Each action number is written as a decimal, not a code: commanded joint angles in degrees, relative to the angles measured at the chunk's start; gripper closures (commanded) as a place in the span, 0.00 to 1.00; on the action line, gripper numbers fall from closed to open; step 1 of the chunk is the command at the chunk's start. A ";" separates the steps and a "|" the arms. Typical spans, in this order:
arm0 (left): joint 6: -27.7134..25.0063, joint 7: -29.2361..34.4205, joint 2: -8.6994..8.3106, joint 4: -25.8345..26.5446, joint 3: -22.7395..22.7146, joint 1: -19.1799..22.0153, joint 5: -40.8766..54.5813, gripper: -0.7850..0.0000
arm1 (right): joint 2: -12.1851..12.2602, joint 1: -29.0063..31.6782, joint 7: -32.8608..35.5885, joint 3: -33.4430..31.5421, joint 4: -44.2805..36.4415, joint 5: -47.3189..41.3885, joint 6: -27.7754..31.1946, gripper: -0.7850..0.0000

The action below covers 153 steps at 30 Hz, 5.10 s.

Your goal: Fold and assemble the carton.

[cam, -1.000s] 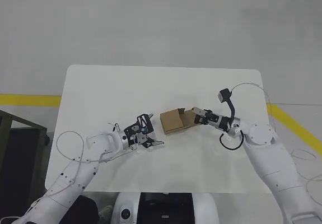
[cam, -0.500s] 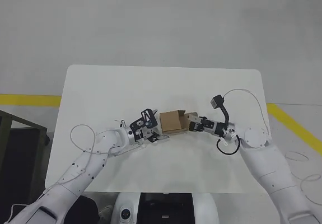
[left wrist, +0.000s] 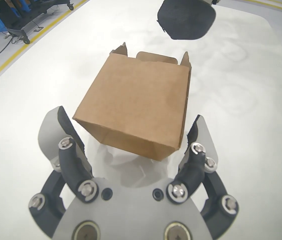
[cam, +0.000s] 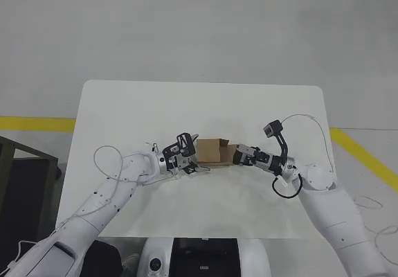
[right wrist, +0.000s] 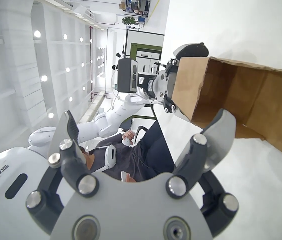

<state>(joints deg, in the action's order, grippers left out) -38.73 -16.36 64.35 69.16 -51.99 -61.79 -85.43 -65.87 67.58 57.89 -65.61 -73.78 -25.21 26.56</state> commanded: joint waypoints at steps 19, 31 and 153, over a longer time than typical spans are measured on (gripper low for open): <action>-7.27 -3.11 0.43 -3.68 0.71 4.03 -0.06 0.00 | 0.84 2.59 1.32 -2.97 -2.93 -2.89 -0.71 0.00; -8.38 -3.38 1.08 -6.33 2.07 5.40 0.03 0.22 | 1.12 3.59 1.45 -3.64 -4.56 -3.00 -1.19 0.00; -9.32 -3.10 1.29 -5.41 1.78 4.51 -0.68 0.24 | 0.84 -6.04 -3.95 0.65 9.99 12.66 -7.83 1.00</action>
<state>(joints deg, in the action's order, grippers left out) -48.01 -19.42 65.66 63.78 -50.18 -57.29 -86.06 -65.30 60.78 54.25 -64.05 -62.62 -12.87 19.02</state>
